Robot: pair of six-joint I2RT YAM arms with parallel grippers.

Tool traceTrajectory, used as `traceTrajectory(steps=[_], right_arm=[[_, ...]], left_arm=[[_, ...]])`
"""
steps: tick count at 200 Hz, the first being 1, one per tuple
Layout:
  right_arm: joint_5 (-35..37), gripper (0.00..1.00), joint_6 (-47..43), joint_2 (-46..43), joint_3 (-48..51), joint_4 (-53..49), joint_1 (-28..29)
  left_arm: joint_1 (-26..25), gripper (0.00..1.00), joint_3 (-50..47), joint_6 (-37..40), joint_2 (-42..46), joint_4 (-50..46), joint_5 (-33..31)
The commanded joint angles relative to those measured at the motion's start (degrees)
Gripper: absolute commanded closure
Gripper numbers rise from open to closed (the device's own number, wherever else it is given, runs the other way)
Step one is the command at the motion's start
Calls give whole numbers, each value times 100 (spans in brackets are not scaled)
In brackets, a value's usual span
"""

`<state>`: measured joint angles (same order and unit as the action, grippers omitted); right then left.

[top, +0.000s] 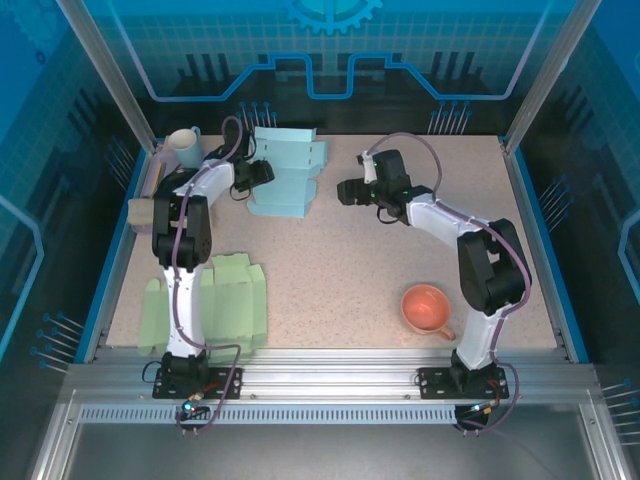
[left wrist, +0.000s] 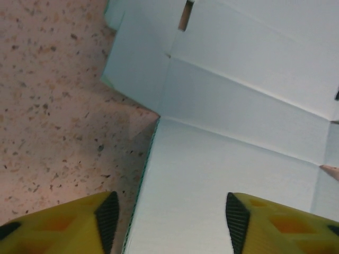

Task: Fold the paper box

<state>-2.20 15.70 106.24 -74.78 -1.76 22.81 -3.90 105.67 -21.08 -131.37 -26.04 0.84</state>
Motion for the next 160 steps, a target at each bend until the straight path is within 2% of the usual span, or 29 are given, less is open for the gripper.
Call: traceTrajectory(steps=[1,29,68,86,116,160], right_arm=[[-149,21,-94,-69,-96,-183,125],[-176,24,-28,-342,40,-193,170],[-118,24,152,-920,309,-262,241],[105,24,311,-1303,541,-320,316],[888,24,380,-2039,990,-646,571],[1910,24,449,-3096,1844,-1066,882]], left_arm=[[-43,49,208,-10,-177,-349,-171],[-65,75,77,137,-160,-193,209],[-322,100,-932,267,675,712,663],[-533,100,-1910,104,1430,1473,875],[-1065,100,-3748,-209,2555,2825,1093],[-1869,100,-5496,-468,3434,3863,1013]])
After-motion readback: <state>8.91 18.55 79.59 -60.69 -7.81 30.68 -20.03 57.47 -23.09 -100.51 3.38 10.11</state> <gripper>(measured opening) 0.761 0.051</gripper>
